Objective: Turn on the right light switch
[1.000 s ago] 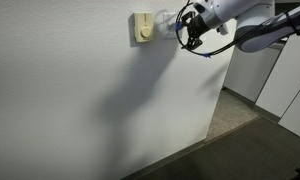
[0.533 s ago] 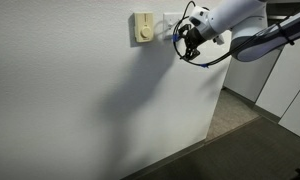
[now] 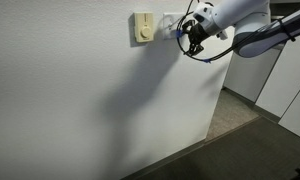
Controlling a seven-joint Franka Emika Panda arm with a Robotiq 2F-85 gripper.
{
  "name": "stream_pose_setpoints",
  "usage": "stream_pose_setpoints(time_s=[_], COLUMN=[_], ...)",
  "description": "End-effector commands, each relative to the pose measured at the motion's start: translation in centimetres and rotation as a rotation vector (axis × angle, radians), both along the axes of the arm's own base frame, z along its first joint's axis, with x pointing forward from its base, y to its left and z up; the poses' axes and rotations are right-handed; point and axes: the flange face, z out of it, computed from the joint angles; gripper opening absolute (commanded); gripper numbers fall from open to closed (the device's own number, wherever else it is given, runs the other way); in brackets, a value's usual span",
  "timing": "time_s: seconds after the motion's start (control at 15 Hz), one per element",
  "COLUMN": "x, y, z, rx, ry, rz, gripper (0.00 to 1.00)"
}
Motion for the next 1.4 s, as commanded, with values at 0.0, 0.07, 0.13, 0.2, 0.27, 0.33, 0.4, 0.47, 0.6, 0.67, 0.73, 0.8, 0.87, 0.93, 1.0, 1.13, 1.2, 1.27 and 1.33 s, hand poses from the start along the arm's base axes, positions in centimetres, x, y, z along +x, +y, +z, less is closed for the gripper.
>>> stream_pose_setpoints(time_s=[0.0,0.07,0.13,0.2,0.27,0.33,0.4,0.47,0.6,0.67,0.73,0.8,0.87,0.93,1.0,1.13,1.2,1.27,1.33], x=[0.2,0.3,0.4,0.5,0.5,0.6,0.6,0.6,0.7,0.8,0.8,0.8,0.8,0.9,0.9,0.8,0.8,0.7,0.6], y=[-0.4,-0.2,-0.2,0.0,0.1,0.2,0.2,0.2,0.3,0.3,0.2,0.2,0.1,0.0,0.0,-0.1,-0.1,-0.2,-0.2], z=[1.1,1.4,1.6,1.9,2.0,2.0,2.1,2.2,2.6,2.9,3.2,3.4,3.6,4.0,4.2,4.8,5.0,5.3,5.5], rx=[-0.022,-0.023,-0.025,-0.027,-0.028,-0.03,-0.033,-0.036,-0.045,-0.05,-0.057,-0.062,-0.067,-0.074,-0.078,-0.088,-0.092,-0.097,-0.102], ry=[-0.014,-0.021,-0.026,-0.029,-0.032,-0.033,-0.034,-0.036,-0.043,-0.05,-0.056,-0.059,-0.064,-0.071,-0.076,-0.086,-0.091,-0.096,-0.101], rz=[0.01,0.014,0.017,0.019,0.023,0.025,0.027,0.029,0.033,0.035,0.037,0.039,0.04,0.038,0.04,0.037,0.036,0.035,0.033], gripper=[1.0,1.0,1.0,1.0,1.0,1.0,1.0,1.0,1.0,1.0,1.0,1.0,1.0,1.0,1.0,1.0,1.0,1.0,1.0])
